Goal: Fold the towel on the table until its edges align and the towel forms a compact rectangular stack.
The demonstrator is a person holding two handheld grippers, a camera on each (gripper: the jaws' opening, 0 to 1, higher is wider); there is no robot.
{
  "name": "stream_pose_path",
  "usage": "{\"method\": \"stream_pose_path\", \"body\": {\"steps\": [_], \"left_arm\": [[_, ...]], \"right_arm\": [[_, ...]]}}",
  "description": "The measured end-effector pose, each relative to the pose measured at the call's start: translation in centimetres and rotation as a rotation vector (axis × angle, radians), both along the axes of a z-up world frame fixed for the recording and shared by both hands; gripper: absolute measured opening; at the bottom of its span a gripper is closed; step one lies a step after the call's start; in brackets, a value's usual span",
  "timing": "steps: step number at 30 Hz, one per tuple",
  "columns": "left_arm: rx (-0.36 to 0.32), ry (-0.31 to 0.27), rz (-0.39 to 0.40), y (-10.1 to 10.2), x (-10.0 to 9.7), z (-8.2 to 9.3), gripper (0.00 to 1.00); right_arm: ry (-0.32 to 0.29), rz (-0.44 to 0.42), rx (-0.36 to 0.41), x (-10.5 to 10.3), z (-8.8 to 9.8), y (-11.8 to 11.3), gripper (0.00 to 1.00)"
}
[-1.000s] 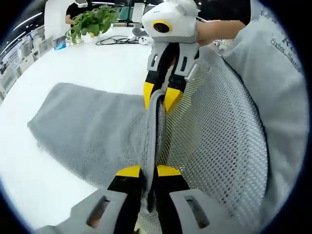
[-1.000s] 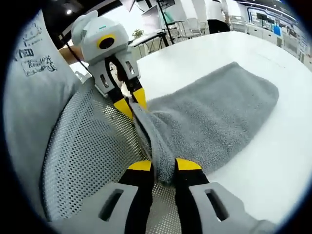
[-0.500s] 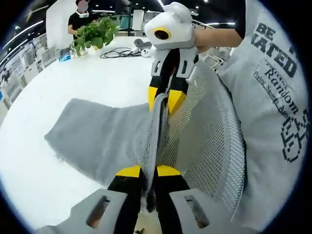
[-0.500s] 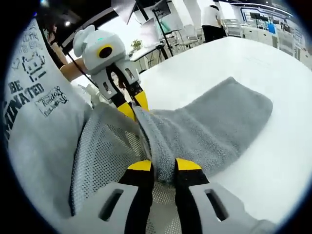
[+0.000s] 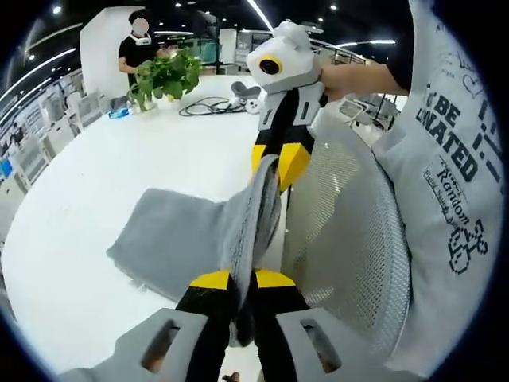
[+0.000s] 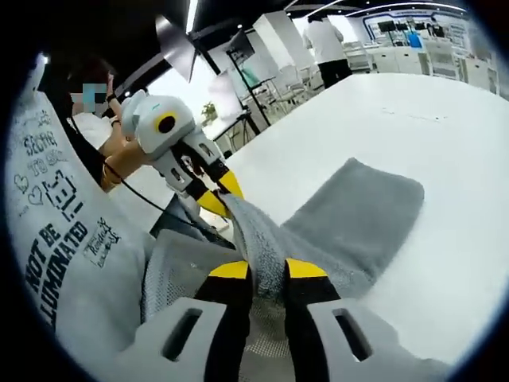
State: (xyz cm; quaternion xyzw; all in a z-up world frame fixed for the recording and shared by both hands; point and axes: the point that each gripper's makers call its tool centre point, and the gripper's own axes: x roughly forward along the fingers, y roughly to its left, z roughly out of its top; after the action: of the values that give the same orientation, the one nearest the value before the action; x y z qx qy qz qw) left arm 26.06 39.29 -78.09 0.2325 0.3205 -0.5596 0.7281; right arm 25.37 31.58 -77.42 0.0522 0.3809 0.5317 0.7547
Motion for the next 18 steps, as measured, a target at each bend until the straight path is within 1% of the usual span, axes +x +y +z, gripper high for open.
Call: {"method": "stream_pose_path", "body": {"steps": [3,6,8,12,14,16,18], "left_arm": [[-0.02,-0.012,0.01,0.0,1.4,0.9,0.09],[-0.038,-0.028,0.026,-0.1,3.5,1.7,0.09],[-0.048,-0.029,0.034,-0.1,4.7,1.9,0.09],[-0.044,-0.036,0.037,-0.3,6.9,1.5,0.09],[-0.04,-0.035,0.039,-0.3,8.0,1.1,0.09],[-0.038,-0.032,0.044,-0.4,9.1,0.8,0.09],[-0.036,-0.031,0.046,-0.5,10.0,0.5,0.09]], "right_arm": [[-0.005,-0.016,0.029,1.5,1.0,-0.1,0.13],[0.004,-0.039,0.065,3.2,2.1,-0.1,0.13],[0.007,-0.052,0.075,4.5,2.4,-0.2,0.12],[0.013,-0.065,0.08,6.5,2.2,-0.2,0.12],[0.028,-0.079,0.085,7.6,1.9,-0.2,0.12],[0.054,-0.106,0.102,8.8,1.7,-0.3,0.12],[0.092,-0.157,0.131,10.2,1.3,-0.6,0.11]]}}
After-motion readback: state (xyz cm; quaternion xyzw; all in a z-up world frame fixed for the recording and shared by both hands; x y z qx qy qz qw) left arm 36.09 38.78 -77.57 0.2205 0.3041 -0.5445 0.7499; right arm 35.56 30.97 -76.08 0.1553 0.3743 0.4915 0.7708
